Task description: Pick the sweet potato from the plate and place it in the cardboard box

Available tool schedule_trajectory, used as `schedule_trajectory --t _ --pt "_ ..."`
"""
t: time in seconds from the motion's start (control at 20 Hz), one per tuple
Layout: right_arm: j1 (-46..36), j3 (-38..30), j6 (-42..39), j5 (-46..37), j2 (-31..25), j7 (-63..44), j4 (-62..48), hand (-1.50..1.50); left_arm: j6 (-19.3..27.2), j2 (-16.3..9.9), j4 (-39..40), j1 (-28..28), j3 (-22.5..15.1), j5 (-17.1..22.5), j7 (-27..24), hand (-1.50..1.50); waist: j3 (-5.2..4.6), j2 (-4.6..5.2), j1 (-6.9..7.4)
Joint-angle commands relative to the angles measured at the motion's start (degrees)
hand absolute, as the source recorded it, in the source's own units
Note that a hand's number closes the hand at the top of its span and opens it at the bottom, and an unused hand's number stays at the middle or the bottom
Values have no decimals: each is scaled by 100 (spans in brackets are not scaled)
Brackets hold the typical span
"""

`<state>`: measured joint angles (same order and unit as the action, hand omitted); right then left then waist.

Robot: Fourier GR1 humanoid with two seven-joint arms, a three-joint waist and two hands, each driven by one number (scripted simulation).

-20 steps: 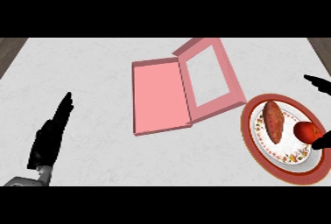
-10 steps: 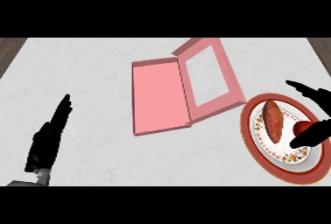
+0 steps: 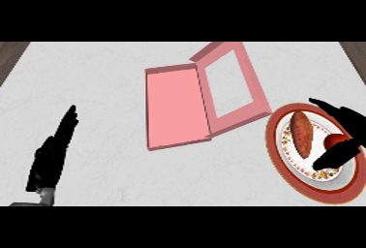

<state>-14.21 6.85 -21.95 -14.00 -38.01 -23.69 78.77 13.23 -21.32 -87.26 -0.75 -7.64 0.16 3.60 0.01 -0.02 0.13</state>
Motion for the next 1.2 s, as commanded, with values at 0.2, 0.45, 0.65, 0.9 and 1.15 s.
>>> schedule_trajectory --t 0.2,0.45,0.65,0.9,1.15 --pt "-34 -492 -380 -479 319 153 -34 -150 -287 137 -686 -367 271 -288 319 0 -1 -4 16" --pt "-17 -621 -137 -964 733 385 -344 -150 -370 523 -115 -155 350 -503 -71 0 -1 1 9" --pt "167 -539 139 -1304 999 659 -422 -150 -570 494 45 -220 507 -519 -260 0 -1 3 6" --pt "-234 -889 -347 -1399 1024 623 -697 -150 -615 710 -203 83 616 -782 359 0 -1 2 3" --pt "-230 -835 -574 -1600 1147 579 -600 -150 -845 721 112 53 856 -752 -180 0 -2 1 1"
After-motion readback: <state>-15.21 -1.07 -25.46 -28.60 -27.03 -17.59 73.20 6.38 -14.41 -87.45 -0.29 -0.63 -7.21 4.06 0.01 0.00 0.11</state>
